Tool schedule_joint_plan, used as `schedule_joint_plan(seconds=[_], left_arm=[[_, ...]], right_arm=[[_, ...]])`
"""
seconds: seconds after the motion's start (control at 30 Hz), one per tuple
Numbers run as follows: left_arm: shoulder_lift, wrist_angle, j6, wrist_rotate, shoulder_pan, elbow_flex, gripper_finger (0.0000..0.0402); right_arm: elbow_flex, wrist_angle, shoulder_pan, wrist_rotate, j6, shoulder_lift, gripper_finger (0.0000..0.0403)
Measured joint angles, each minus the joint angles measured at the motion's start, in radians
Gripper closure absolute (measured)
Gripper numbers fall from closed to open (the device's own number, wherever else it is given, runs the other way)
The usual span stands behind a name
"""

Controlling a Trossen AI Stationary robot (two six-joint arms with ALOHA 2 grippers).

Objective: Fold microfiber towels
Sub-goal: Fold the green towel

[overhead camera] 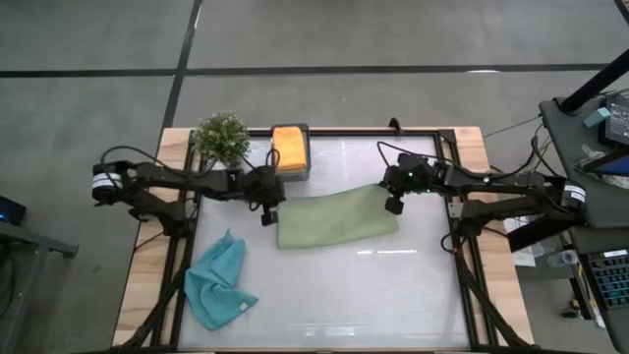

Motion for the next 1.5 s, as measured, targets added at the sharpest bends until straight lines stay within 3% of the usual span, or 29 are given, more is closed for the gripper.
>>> schedule_joint_plan(seconds=[0.2, 0.37, 0.73, 0.97, 1.23, 1.37, 1.5], left_arm=[[0.087, -0.002, -0.029, -0.008, 0.0, -0.002, 0.0339], [0.131, -0.003, -0.037, -0.105, 0.0, -0.002, 0.0293], [0.171, 0.002, -0.02, -0.112, 0.0, -0.002, 0.0283], [0.145, -0.018, 0.019, -0.112, 0.0, -0.001, 0.031], [0.134, -0.03, 0.08, -0.129, 0.0, 0.006, 0.0394], [0.133, -0.031, 0.079, -0.13, 0.0, 0.005, 0.04], [0.13, -0.027, 0.016, -0.102, 0.0, 0.017, 0.04]], right_arm=[[0.0, 0.001, 0.0, 0.0, -0.005, 0.024, 0.0394], [0.0, 0.003, 0.001, 0.001, -0.007, 0.062, 0.0394], [0.0, 0.011, 0.001, 0.001, -0.002, 0.125, 0.0394], [0.0, 0.013, 0.0, 0.001, 0.0, 0.123, 0.0394], [0.001, 0.017, 0.0, 0.001, 0.011, 0.122, 0.0394], [0.001, 0.02, 0.0, 0.002, 0.027, 0.122, 0.0387], [0.001, 0.021, 0.0, 0.003, 0.053, 0.122, 0.0354]])
